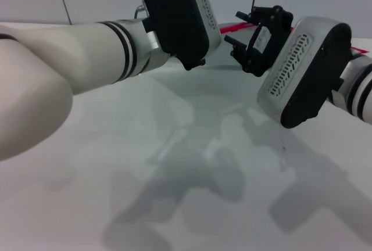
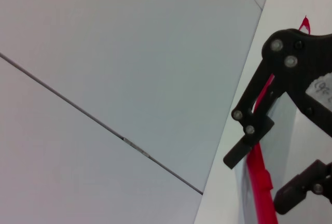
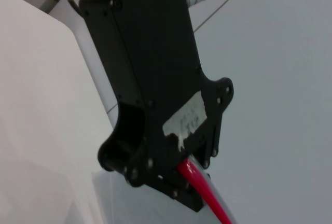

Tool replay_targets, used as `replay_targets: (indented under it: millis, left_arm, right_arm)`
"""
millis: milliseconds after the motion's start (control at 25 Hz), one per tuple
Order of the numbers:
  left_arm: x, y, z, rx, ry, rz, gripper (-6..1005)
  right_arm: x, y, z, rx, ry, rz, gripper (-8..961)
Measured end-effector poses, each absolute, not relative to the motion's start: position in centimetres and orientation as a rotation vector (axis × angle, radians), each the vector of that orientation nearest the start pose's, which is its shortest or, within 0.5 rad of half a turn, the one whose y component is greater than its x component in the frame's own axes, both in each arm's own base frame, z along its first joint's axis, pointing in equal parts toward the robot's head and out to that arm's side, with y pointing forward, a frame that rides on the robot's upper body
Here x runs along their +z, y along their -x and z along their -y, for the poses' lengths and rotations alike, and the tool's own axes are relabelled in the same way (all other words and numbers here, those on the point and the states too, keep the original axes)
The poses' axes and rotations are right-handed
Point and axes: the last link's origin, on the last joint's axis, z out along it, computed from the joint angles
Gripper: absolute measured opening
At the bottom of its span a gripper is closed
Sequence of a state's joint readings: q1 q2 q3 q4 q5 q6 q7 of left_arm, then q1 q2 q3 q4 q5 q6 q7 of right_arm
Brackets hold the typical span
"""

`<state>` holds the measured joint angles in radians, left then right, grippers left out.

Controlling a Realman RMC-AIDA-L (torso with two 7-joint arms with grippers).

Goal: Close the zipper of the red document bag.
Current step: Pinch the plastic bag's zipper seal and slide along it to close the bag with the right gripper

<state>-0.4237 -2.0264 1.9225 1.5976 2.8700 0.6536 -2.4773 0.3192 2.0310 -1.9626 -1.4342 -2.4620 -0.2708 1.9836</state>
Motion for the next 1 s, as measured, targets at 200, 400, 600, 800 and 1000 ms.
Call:
replay_targets:
  millis: [200, 400, 600, 800, 1000]
  left_arm:
    - [-2.5, 9.29, -36.95, 0.102, 2.247, -0.237, 56]
    - [-2.5, 9.3, -36.95, 0.102, 2.247, -0.236, 56]
    - [-2.54, 9.25, -36.94, 0.101, 2.248, -0.239, 56]
    - [-2.57, 9.17, -36.93, 0.101, 2.249, -0.242, 55]
    - [-2.59, 9.11, -36.94, 0.1, 2.249, -0.244, 55]
  right_arm:
    - [-4.26, -12.11, -36.4, 0.082, 2.164, 0.373, 404]
    - [-4.27, -12.04, -36.41, 0.083, 2.164, 0.374, 398]
    - [-4.28, -12.01, -36.42, 0.084, 2.164, 0.375, 384]
    - [-4.31, -12.01, -36.41, 0.084, 2.164, 0.376, 370]
    - [-4.43, -11.92, -36.31, 0.086, 2.168, 0.379, 321]
